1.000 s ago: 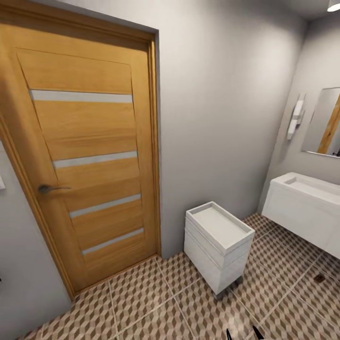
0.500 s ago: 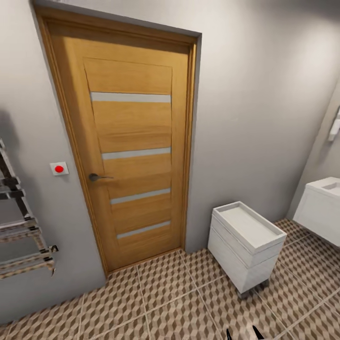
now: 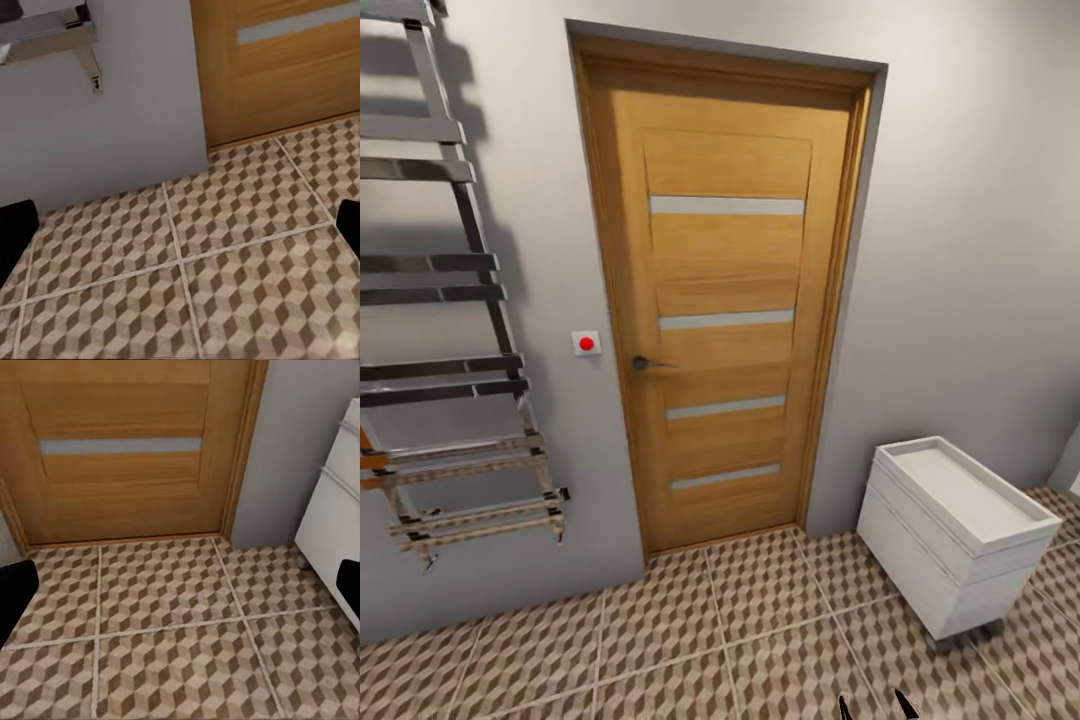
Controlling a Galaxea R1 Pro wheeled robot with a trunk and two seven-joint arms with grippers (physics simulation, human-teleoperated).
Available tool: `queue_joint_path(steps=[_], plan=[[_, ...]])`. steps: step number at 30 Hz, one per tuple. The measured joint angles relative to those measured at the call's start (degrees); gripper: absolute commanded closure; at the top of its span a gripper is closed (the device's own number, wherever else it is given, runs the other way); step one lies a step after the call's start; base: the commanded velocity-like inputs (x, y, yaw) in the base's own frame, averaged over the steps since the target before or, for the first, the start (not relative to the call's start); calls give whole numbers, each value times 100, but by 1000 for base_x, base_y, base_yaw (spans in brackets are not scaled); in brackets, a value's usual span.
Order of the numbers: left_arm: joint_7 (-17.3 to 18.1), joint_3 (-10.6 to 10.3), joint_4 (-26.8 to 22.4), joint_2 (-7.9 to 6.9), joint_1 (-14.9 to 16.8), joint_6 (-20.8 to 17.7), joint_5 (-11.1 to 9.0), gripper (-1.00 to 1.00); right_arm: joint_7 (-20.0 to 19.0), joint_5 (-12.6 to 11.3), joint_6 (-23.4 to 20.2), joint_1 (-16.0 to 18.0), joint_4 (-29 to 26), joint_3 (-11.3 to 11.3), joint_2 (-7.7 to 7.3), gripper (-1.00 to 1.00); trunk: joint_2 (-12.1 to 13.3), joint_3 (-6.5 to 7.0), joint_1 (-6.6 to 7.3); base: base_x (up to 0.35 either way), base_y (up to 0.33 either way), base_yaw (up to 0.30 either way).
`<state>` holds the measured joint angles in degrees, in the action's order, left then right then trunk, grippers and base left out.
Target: Take the four mousetraps from the cabinet in the bathroom and place them on the bathroom floor. Make sure all four end up on the same floor surface, and ensure that at least two of them are either under or directly next to the same bathroom sink.
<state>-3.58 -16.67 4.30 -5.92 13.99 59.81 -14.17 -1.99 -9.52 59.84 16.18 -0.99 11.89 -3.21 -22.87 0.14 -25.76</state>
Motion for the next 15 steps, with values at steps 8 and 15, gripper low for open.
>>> queue_joint_path(steps=[8, 15], plan=[[0, -2, -2, 0, -1, -3, 3, -100, 0, -1, 2, -1, 1, -2, 1, -100, 0, -17, 0, -4, 165, 286], [0, -1, -1, 0, 0, -3, 2, -100, 0, 1, 3, -1, 1, -1, 2, -100, -1, -32, 0, 0, 16, 286]])
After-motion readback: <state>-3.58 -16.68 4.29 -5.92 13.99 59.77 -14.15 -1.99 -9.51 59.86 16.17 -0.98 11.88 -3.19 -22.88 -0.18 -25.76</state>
